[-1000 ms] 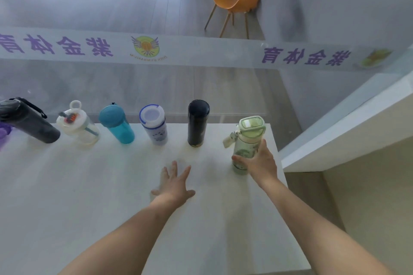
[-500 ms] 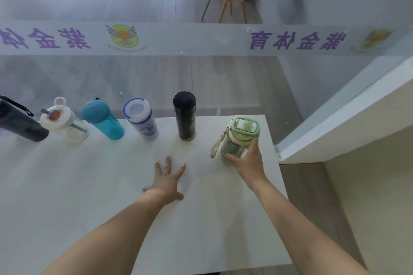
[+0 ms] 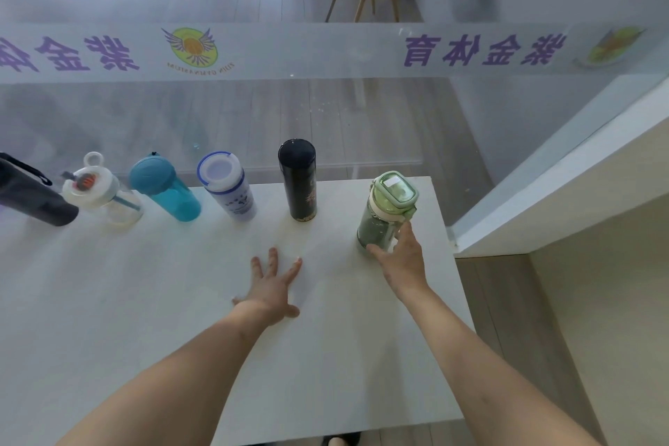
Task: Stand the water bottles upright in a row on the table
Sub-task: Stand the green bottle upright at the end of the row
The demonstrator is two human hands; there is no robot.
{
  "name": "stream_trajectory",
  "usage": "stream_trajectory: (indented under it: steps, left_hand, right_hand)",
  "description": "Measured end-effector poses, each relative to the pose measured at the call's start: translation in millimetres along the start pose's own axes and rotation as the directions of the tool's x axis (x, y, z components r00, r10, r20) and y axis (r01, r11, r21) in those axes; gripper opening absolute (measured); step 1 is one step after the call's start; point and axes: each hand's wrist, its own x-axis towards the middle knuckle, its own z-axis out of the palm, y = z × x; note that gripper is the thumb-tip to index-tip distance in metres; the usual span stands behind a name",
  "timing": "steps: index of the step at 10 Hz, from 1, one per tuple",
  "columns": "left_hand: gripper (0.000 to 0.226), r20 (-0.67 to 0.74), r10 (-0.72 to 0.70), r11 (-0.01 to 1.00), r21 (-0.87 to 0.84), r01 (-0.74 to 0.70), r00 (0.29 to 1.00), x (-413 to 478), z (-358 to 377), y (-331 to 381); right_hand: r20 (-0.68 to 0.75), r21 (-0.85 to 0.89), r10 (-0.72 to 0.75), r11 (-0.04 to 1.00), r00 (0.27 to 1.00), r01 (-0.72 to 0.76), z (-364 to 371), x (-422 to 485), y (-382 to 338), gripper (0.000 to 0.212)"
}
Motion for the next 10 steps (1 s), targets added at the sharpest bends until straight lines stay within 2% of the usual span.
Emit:
stream_trajectory:
  steps: [2, 4, 10]
  left_hand:
    - [0.112, -0.007, -0.002, 1.000, 0.003, 0.002, 1.000, 0.0, 0.3, 0.1]
    - [0.111, 0.006, 0.004, 1.000, -0.007, -0.004, 1.000, 0.1, 0.2, 2.6]
    - [0.111, 0.007, -0.013, 1.000, -0.020, 0.013, 1.000, -0.8, 0.4, 4.6]
  right_hand:
    - [-0.082, 0.102, 0.011, 0.995, 0.997, -0.003, 8.5, 0.9, 0.6, 0.064]
    - [-0.138, 0.085, -0.025, 0.996, 0.990, 0.038, 20.8, 20.8, -7.8, 0.067]
    - [-0.164, 0.039, -0.049, 0.998, 0.985, 0.056, 35.5, 81.8, -20.8, 0.073]
